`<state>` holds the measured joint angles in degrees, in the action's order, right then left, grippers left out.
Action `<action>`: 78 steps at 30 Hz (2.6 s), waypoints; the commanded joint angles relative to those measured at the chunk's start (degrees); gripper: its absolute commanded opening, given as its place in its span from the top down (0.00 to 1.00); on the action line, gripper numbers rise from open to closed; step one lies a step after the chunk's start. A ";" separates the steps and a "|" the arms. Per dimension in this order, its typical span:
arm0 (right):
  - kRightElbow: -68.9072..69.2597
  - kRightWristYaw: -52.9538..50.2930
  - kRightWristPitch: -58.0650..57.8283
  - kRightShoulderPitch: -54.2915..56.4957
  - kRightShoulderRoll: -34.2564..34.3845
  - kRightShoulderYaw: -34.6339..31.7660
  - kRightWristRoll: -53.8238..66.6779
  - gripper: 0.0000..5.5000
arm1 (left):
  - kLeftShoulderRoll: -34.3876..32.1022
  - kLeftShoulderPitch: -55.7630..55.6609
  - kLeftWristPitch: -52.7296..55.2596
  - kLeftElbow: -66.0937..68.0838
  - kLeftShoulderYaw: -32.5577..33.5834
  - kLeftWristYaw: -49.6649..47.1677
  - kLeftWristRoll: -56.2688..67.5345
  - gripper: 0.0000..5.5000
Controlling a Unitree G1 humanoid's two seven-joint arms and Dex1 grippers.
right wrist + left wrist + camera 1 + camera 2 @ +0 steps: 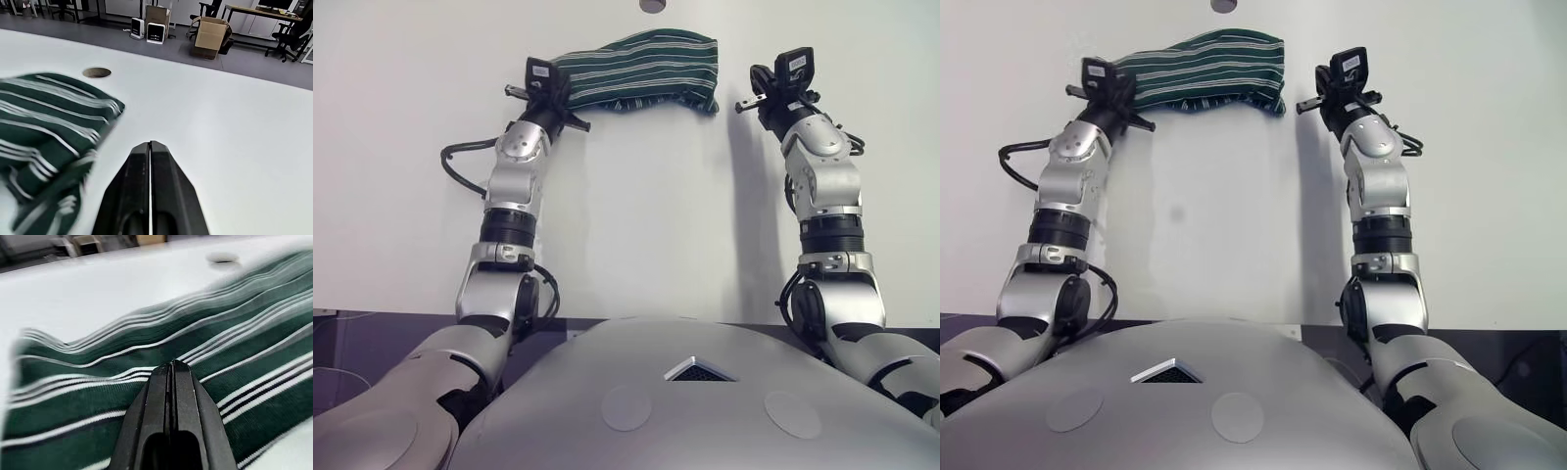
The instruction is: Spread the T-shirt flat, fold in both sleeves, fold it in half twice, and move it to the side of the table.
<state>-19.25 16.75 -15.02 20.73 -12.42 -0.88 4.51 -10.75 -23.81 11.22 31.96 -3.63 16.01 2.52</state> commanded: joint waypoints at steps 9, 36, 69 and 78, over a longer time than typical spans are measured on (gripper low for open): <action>-2.01 6.65 -2.88 5.97 -4.90 0.82 0.11 1.00 | -26.66 23.45 18.76 -26.82 -23.40 33.93 -5.43 0.99; 6.52 25.00 -36.01 3.17 -8.83 -0.68 19.85 0.67 | -26.73 13.00 10.13 -34.70 -4.79 31.95 4.10 1.00; 32.14 41.74 -31.24 -2.69 -18.88 -1.92 34.71 1.00 | -23.89 11.08 15.98 -20.83 7.60 32.14 15.43 0.66; 30.25 40.99 -28.39 -3.11 -18.80 1.05 32.53 1.00 | -22.55 9.68 12.96 -11.38 3.54 30.46 9.86 0.66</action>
<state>11.59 58.23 -44.23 17.74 -30.98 -0.39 38.01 -34.10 -13.51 24.39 18.76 0.27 46.88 13.36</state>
